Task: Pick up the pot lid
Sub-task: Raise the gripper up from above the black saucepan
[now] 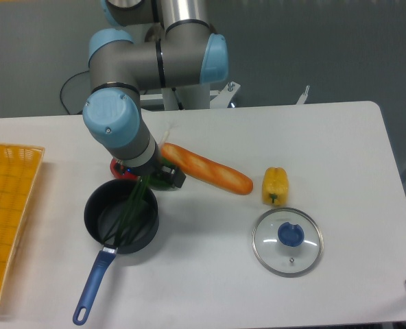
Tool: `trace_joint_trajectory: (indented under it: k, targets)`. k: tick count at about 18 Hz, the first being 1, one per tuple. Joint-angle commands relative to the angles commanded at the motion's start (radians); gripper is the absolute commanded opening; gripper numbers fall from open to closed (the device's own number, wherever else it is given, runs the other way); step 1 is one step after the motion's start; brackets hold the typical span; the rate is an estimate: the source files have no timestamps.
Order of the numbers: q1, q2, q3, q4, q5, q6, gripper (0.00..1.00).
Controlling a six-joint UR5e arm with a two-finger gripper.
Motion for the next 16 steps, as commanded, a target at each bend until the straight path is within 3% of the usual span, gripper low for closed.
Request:
trace_joint_trajectory:
  k: [5,11,16]
  targets:
    - [0.025,0.017,0.000,0.031,-0.058,0.018,1.00]
    - [0.035,0.020,-0.008,0.043,-0.066,0.012,1.00]
    - [0.034,0.020,-0.017,0.089,-0.066,0.002,1.00]
